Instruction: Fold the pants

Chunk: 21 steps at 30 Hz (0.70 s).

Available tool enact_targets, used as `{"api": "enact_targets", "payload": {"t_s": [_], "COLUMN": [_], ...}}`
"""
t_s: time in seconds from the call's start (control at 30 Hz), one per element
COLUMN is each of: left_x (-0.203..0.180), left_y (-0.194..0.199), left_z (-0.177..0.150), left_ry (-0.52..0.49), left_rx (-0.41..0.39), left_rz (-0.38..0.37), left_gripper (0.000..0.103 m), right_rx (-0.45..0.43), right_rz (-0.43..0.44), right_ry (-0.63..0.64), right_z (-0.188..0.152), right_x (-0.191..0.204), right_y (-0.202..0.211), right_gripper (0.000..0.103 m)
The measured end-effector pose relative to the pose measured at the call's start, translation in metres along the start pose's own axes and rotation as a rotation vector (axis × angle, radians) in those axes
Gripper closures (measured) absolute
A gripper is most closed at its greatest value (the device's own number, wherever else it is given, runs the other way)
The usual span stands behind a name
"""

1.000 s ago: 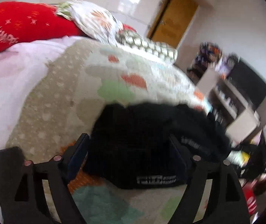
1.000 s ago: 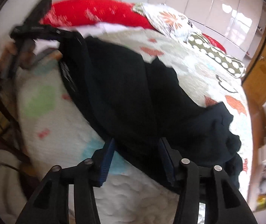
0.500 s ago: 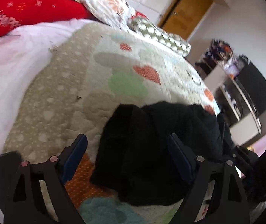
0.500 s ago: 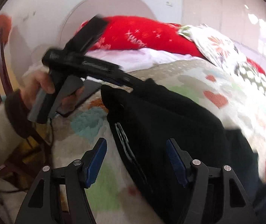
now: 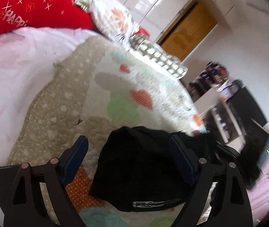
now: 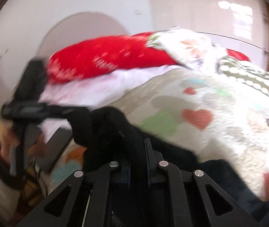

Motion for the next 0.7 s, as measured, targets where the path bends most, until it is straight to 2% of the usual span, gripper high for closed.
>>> {"api": "enact_targets", "payload": {"t_s": [0.1, 0.17, 0.27, 0.37, 0.4, 0.47, 0.5, 0.53, 0.63, 0.7], "left_x": [-0.003, -0.009, -0.027, -0.036, -0.035, -0.028, -0.022, -0.016, -0.001, 0.01], "left_y": [0.007, 0.0, -0.028, -0.052, -0.061, -0.073, -0.075, -0.075, -0.062, -0.061], "left_z": [-0.007, -0.015, -0.028, -0.033, -0.031, -0.022, -0.017, -0.011, 0.003, 0.007], "left_ry": [-0.037, -0.091, -0.186, -0.215, -0.206, -0.181, -0.166, -0.135, -0.043, -0.027], "left_rx": [0.027, 0.066, 0.153, 0.19, 0.189, 0.158, 0.144, 0.136, 0.096, 0.087], "left_rz": [-0.135, -0.154, -0.095, -0.021, 0.04, 0.221, 0.272, 0.281, 0.225, 0.256], "left_gripper": [0.015, 0.015, 0.015, 0.015, 0.015, 0.015, 0.015, 0.015, 0.015, 0.015], "right_rx": [-0.055, -0.074, -0.091, -0.099, -0.102, -0.109, -0.108, -0.102, -0.08, -0.046], "right_rz": [0.008, 0.006, 0.01, 0.019, 0.029, 0.035, 0.042, 0.054, 0.1, 0.135], "right_ry": [-0.075, -0.074, -0.048, -0.025, -0.017, 0.0, 0.005, 0.008, 0.001, 0.007], "right_z": [0.014, 0.021, 0.022, 0.023, 0.022, 0.021, 0.02, 0.018, 0.005, -0.005], "right_x": [-0.018, -0.018, -0.01, 0.003, 0.007, 0.012, 0.015, 0.017, 0.025, 0.033], "right_y": [0.014, 0.021, 0.033, 0.043, 0.047, 0.051, 0.051, 0.05, 0.041, 0.026], "right_gripper": [0.095, 0.095, 0.095, 0.095, 0.095, 0.095, 0.095, 0.095, 0.095, 0.095]}}
Point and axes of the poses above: each gripper's, at about its wrist camera, not at the fingertips, and y roughly against the way its jaws point, x to its left, z to its top, the point moved 2 cm from there along -y, roughly the way its jaws point, and after that the axes turned 10 degrees about z, right-handed, at the moved point
